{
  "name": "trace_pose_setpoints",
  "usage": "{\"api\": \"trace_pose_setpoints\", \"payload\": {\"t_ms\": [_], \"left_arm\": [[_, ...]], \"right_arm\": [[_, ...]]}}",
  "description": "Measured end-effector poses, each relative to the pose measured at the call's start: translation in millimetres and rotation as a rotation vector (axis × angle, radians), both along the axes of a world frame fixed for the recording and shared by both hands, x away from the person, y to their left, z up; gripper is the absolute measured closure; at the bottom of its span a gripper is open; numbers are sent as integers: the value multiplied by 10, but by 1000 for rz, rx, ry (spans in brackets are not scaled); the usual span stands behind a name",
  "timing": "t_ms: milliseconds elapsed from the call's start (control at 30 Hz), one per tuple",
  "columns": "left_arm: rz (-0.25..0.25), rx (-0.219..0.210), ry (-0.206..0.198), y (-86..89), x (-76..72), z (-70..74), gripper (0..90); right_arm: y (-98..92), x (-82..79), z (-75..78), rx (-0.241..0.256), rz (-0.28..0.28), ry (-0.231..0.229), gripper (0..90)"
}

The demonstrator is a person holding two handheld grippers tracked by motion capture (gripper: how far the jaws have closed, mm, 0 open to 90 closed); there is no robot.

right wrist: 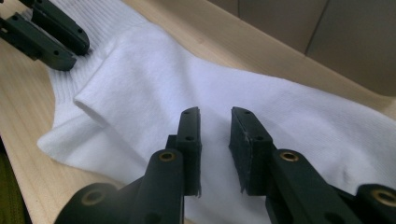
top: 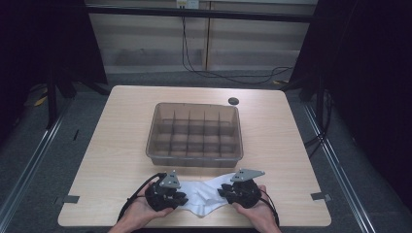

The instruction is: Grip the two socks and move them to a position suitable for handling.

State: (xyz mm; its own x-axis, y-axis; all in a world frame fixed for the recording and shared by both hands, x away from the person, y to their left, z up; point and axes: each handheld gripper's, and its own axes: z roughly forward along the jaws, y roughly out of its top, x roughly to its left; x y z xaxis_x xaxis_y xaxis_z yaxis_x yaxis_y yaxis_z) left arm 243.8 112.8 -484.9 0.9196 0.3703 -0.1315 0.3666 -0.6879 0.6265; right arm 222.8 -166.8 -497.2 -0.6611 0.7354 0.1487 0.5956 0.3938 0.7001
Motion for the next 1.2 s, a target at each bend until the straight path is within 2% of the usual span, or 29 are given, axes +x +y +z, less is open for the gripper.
{"api": "trace_pose_setpoints", "payload": {"t_ms": [67,167,200,300,400,500,567,667,733,767,800,867,900,967,1033,1200], "left_arm": [[9,-12,8,5,7,-3,866],[4,-13,7,15,9,7,889],[-8,-15,23,23,16,17,892],[-14,-84,57,66,17,79,894],[-9,-162,77,161,29,218,898],[-16,-193,102,225,42,265,898],[-42,-178,127,235,38,221,897],[-57,-124,174,189,15,83,880],[-70,-107,182,166,-1,46,833],[-65,-114,192,153,-7,36,774],[-63,-106,187,143,-7,35,737],[-56,-74,159,105,-11,21,743],[-62,-45,136,93,-14,8,753],[-64,-48,130,94,-16,7,762],[-53,-17,90,115,-15,23,755],[-46,-7,72,207,51,20,738]], "right_arm": [[-13,7,-8,9,2,2,737],[-11,8,-7,7,1,1,736],[-11,6,-6,5,0,0,735],[-13,9,0,4,-4,2,735],[-20,12,1,2,-8,0,734],[-28,11,3,4,-9,2,723],[-35,8,12,4,-4,1,715],[-36,3,25,5,-6,-4,702],[-28,-5,35,7,5,-9,699],[-20,-12,42,8,9,-11,698],[-17,-17,48,6,11,-12,695],[-34,-15,66,7,3,-24,694],[-68,-9,77,1,-12,-30,695],[-155,5,97,3,-43,-31,698],[-281,1,132,9,-82,-38,698],[-532,-30,157,6,-153,-49,701]]}}
